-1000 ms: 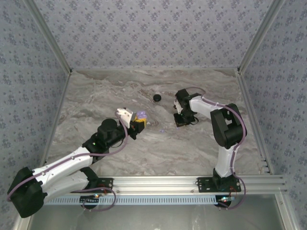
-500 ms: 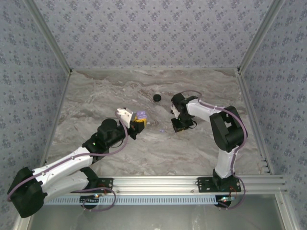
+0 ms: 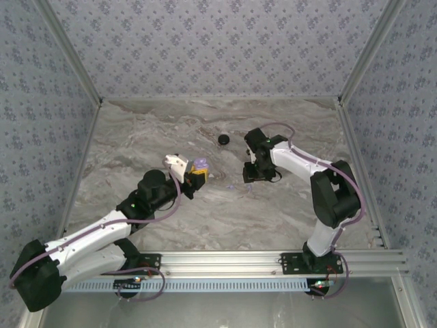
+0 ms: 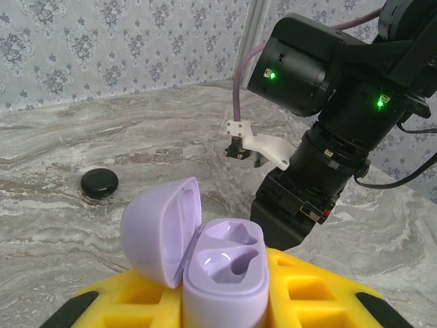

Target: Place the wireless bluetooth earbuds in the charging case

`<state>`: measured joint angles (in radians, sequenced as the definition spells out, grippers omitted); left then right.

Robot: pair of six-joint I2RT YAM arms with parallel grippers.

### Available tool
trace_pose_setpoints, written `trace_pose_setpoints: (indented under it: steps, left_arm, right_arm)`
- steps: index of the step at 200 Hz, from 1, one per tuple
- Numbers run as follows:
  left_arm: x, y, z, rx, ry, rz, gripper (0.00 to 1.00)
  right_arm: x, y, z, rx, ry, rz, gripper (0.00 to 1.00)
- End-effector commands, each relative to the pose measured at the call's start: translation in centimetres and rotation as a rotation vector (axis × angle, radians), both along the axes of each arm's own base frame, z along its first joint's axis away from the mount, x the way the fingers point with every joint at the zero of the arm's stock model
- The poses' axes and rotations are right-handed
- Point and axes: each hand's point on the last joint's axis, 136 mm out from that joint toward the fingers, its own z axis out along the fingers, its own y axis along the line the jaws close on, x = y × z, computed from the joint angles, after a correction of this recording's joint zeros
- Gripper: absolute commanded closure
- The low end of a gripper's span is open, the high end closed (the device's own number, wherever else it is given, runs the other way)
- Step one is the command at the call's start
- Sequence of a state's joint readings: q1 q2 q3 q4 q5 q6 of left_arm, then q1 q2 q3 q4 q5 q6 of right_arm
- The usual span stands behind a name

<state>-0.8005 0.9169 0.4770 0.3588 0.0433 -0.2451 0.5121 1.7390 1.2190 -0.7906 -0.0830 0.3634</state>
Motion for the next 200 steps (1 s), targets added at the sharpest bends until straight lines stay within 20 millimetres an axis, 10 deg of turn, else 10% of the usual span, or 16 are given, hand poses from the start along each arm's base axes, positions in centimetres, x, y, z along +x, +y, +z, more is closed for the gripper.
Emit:
trace_pose_setpoints:
  steps: [1, 200]
  left_arm:
    - [-0.3, 0.0, 1.3, -0.033, -0.028, -0.009, 0.75]
    - [-0.3, 0.0, 1.1, -0.031, -0.034, -0.009, 0.75]
  right_arm:
    - [-0.2, -0.2, -0.1, -0.03, 0.015, -0.139, 0.53]
    - [-0.1, 1.3, -4.0, -0.112, 0.07, -0.239, 0.6]
